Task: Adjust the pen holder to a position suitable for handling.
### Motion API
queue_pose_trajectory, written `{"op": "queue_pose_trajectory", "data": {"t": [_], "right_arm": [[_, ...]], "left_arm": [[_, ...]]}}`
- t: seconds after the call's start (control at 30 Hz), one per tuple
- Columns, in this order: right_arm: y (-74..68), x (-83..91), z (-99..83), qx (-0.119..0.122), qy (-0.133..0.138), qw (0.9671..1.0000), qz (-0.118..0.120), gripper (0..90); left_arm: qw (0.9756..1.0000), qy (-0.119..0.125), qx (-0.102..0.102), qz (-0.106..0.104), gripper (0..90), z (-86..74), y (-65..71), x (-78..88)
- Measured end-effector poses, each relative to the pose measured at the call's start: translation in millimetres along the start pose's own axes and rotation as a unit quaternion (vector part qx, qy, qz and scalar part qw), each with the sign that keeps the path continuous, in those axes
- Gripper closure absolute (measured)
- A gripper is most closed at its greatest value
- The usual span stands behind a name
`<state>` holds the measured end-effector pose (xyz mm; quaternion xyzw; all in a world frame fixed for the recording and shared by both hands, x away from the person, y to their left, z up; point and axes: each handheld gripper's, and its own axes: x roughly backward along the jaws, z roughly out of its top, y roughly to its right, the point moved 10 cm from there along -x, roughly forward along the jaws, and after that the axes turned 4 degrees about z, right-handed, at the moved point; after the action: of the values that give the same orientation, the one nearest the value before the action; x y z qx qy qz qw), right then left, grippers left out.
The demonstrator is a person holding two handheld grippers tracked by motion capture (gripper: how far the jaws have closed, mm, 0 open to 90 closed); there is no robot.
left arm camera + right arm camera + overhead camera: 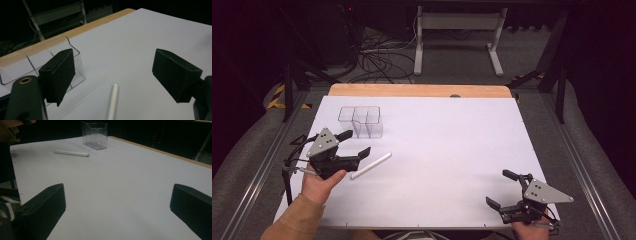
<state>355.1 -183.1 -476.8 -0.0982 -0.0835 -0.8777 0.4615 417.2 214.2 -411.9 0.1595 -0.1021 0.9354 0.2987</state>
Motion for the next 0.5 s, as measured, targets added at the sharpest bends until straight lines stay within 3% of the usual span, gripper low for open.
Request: {"op": "queue_pose_trajectory", "data": {"t": [0.2, 0.27, 0.33, 0.4, 0.5], "right_arm": [[-0.6, 0.3, 0.9, 0.001, 0.004, 1.0000, 0.001, 0.8], [-0.7, -0.1, 0.2, 0.000, 0.002, 1.0000, 0.003, 0.8], [-1.2, -0.7, 0.3, 0.002, 0.001, 1.0000, 0.004, 0.8], [-1.8, -0.9, 0.4, 0.001, 0.001, 1.0000, 0.004, 0.8], [-2.1, -0.1, 1.6, 0.003, 0.004, 1.0000, 0.003, 0.8]], "left_arm": [[0.9989, -0.008, -0.009, -0.045, 20.4, 5.5, 5.6, 6.1], [0.9982, -0.017, -0.023, -0.054, 19.2, 4.9, 5.7, 7.7], [0.9958, -0.035, -0.040, -0.074, 19.1, 2.7, 7.8, 9.1], [0.9942, -0.047, -0.062, -0.075, 21.0, 2.5, 8.7, 8.7], [0.9934, -0.050, -0.070, -0.075, 22.6, 6.4, 5.2, 8.8]]}}
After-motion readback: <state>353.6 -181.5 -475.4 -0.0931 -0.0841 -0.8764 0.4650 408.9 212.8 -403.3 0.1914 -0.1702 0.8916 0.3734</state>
